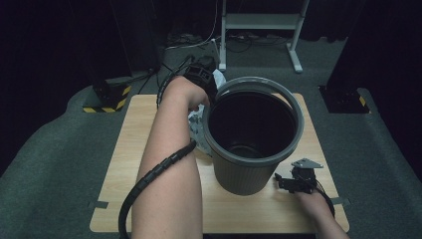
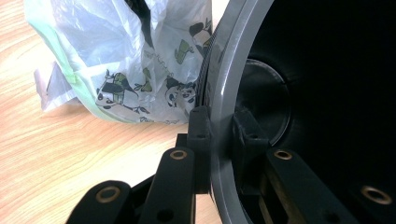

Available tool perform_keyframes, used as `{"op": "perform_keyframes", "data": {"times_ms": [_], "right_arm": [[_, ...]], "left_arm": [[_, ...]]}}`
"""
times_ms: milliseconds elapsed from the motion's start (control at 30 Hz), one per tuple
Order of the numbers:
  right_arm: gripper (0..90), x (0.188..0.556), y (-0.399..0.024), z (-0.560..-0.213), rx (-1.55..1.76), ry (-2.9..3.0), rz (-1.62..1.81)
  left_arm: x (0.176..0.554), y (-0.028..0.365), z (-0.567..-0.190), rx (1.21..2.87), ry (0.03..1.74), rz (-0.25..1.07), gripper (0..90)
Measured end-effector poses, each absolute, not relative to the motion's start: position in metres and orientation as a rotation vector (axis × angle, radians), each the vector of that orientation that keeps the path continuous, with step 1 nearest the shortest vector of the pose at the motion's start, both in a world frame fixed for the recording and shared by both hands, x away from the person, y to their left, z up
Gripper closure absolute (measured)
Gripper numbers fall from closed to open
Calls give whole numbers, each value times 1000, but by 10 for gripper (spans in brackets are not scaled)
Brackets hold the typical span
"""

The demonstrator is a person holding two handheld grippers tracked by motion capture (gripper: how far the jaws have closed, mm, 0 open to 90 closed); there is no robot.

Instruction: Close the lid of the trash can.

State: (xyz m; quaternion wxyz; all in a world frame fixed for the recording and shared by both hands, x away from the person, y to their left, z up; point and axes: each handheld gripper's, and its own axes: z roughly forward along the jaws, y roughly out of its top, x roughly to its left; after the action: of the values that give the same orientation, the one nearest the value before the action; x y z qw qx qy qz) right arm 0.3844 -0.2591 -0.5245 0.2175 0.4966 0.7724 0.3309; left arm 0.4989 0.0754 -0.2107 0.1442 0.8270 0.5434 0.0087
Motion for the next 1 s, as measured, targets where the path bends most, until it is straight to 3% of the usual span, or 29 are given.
{"op": "perform_keyframes", "data": {"times_ms": [1000], "right_arm": [[139, 384, -259, -524, 1379, 2141, 922]], "left_arm": [[499, 68, -221, 2431, 1563, 112, 774]]}}
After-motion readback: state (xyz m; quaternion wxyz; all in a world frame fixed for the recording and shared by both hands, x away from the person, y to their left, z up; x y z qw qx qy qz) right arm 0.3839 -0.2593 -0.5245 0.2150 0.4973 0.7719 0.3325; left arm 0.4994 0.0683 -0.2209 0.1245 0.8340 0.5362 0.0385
